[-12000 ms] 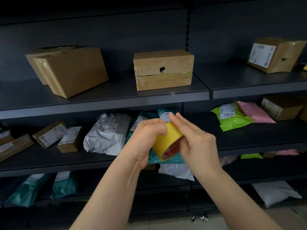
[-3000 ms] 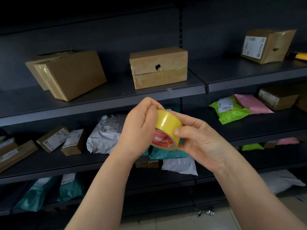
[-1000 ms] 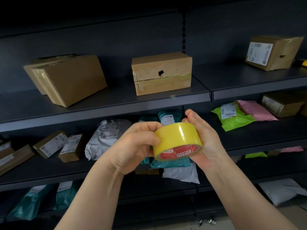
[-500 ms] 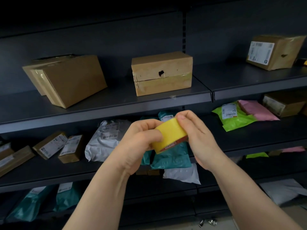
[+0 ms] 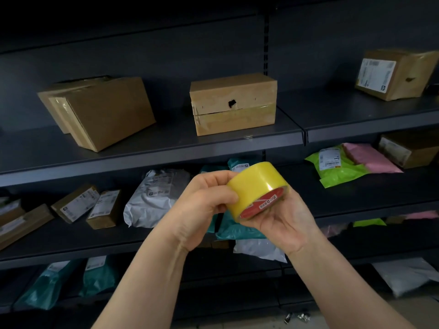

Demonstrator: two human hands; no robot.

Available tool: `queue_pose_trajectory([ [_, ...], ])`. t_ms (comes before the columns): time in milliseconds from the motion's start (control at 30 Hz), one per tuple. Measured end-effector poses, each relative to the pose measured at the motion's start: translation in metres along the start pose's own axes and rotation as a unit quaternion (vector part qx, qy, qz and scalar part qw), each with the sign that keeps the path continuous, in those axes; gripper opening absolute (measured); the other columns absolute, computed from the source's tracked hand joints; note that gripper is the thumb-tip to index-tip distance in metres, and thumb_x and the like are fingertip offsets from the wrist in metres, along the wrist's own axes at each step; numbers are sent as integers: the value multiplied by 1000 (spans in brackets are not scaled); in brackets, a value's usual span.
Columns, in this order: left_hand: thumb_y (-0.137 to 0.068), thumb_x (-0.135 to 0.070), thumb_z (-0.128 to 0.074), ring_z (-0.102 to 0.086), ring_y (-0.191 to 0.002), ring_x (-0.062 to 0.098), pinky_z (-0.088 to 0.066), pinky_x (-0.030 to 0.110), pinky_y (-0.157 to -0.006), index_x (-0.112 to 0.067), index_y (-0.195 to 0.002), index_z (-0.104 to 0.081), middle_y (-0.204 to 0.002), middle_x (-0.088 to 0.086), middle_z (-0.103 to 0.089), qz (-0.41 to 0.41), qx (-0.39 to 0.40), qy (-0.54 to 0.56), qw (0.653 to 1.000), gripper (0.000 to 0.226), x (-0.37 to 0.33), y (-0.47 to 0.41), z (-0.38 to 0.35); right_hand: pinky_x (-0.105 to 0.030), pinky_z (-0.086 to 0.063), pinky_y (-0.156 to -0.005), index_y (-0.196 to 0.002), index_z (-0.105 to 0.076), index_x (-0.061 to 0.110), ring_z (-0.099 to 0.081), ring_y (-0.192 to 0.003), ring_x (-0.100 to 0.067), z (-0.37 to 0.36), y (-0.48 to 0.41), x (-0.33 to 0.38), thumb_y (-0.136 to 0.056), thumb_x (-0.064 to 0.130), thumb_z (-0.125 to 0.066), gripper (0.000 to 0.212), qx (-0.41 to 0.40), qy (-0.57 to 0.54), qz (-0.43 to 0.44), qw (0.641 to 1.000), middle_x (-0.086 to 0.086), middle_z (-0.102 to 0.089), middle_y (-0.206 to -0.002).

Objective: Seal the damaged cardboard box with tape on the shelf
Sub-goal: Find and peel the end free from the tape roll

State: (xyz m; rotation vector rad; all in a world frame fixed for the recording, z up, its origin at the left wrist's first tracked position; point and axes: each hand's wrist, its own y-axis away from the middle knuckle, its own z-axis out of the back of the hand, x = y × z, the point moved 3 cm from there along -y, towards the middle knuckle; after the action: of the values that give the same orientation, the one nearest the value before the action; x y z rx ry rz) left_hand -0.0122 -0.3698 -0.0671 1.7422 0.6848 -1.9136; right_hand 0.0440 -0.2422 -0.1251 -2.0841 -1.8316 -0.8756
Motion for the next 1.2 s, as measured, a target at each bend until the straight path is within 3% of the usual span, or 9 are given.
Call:
queue_pose_trajectory([
  [100, -59, -22, -63, -52, -80, 27, -39, 41, -81, -3, -92, -73, -82, 18, -61, 7, -37, -26, 999, 39, 0, -1, 5, -53, -54, -86, -124, -60, 14, -66, -109, -29, 6, -2, 7, -100, 43, -44, 42, -51, 123, 52, 990, -15, -67, -121],
  [200, -64, -14, -57, -56, -74, 21, -43, 36, -75, -6, -87, -73, -77, 12, -64, 4, -71, -81, 994, 29, -4, -4, 6, -43, -47, -98, -121, -60, 38, -60, -114, -8, 1, 9, 13, -85, 61, -52, 43, -39, 342, 167, 924, 11, -65, -121],
  [300, -64, -18, -59, -55, -71, 17, -43, 32, -68, -5, -85, -72, -75, 9, -63, 4, -77, -128, 989, 28, -9, -6, -3, -32, -50, -95, -130, -47, 48, -59, -112, -6, -3, 14, 9, -72, 65, -70, 65, 3, 444, 217, 870, 11, -59, -125],
  [367, -64, -19, -59, -54, -71, 17, -42, 32, -68, -6, -84, -72, -74, 9, -62, 5, -81, -129, 988, 28, -8, -6, -5, -32, -51, -95, -133, -46, 45, -61, -111, -7, -2, 13, 8, -70, 64, -72, 71, 3, 427, 219, 877, 8, -59, -126],
  [500, -64, -15, -56, -55, -74, 17, -43, 34, -73, -7, -86, -71, -78, 9, -63, 5, -61, -113, 992, 28, -5, -3, -2, -37, -51, -98, -132, -54, 25, -66, -110, -20, 0, 13, 6, -77, 49, -62, 61, 17, 316, 160, 935, -3, -67, -120],
  [667, -67, -13, -56, -58, -72, 11, -47, 23, -69, -13, -85, -72, -76, 4, -66, -8, -36, -75, 996, 24, -4, 2, 0, -46, -51, -97, -127, -59, 15, -67, -107, -34, 2, 15, 1, -83, 55, -53, 60, 21, 217, 80, 973, -18, -68, -116],
  [1033, -70, -12, -54, -61, -72, 13, -49, 23, -67, -9, -95, -73, -79, 8, -68, -10, -14, -38, 999, 31, -8, 12, 4, -41, -58, -84, -138, -47, 10, -62, -111, -45, -5, 18, -20, -90, 68, -37, 76, 95, 40, -47, 994, -30, -60, -124],
  [1100, -71, -13, -55, -60, -74, 18, -47, 29, -71, -9, -95, -73, -79, 10, -68, -3, -16, -45, 999, 31, -7, 14, 6, -47, -55, -90, -137, -48, 12, -64, -108, -43, -5, 19, -18, -92, 68, -31, 74, 102, 83, -65, 989, -28, -62, -123],
  [1200, -67, -15, -55, -59, -73, 17, -46, 29, -70, -11, -91, -74, -77, 9, -68, 14, -52, -70, 996, 31, -5, 16, 12, -55, -43, -103, -137, -46, 33, -65, -112, -25, 4, 19, -8, -97, 60, -31, 51, 12, 329, 21, 944, -5, -65, -128],
])
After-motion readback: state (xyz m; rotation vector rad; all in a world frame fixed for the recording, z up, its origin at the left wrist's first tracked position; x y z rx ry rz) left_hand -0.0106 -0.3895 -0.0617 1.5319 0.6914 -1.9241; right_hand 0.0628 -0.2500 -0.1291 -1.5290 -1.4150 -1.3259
